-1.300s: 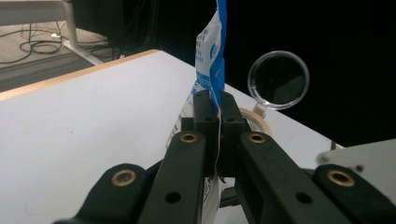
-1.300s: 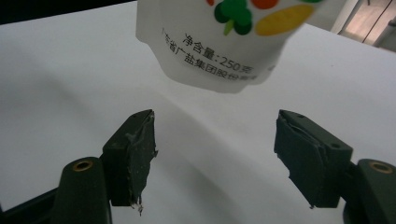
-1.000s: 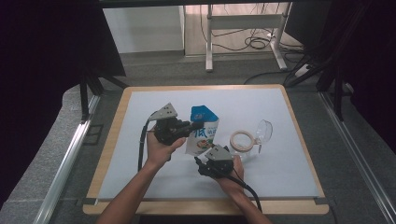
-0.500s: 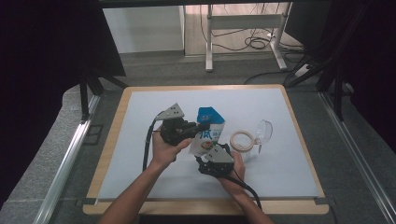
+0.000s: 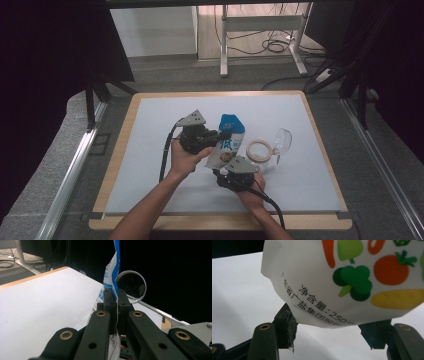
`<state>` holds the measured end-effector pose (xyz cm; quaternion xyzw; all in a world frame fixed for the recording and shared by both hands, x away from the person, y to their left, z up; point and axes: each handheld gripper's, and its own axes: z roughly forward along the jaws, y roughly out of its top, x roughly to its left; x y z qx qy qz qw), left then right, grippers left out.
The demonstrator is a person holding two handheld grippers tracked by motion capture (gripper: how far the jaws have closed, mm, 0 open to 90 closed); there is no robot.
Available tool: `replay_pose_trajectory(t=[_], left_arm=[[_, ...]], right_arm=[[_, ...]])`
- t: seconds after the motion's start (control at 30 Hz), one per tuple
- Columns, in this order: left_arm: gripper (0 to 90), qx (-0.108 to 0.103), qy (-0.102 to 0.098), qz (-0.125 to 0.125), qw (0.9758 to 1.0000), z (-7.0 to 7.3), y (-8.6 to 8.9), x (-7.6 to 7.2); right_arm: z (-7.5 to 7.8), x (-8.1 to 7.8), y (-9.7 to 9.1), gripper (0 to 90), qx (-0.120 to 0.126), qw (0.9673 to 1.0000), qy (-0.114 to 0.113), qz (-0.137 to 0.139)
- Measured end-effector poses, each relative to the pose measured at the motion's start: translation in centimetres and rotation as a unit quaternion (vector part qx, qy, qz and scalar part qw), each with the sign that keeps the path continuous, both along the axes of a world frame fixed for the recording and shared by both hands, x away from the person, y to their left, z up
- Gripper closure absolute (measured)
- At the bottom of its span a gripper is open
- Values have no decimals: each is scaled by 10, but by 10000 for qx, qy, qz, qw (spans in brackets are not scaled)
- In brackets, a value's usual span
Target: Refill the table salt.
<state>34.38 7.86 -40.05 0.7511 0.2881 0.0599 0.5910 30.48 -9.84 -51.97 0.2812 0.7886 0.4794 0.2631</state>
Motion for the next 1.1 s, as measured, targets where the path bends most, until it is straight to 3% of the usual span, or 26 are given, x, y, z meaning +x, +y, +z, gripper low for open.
replay_pose_trajectory(t=[0.5,0.77,1.1], left_arm=[[900,114,123,-115,9998,-1,-6,10],[900,124,183,-241,9995,-1,-9,12],[900,146,86,-355,9992,5,-13,5]], right_arm=[[-2,-4,-4,412,188,9995,235,30],[-4,-7,-5,426,174,9996,222,31],[-2,-11,-6,431,208,9998,46,-13]])
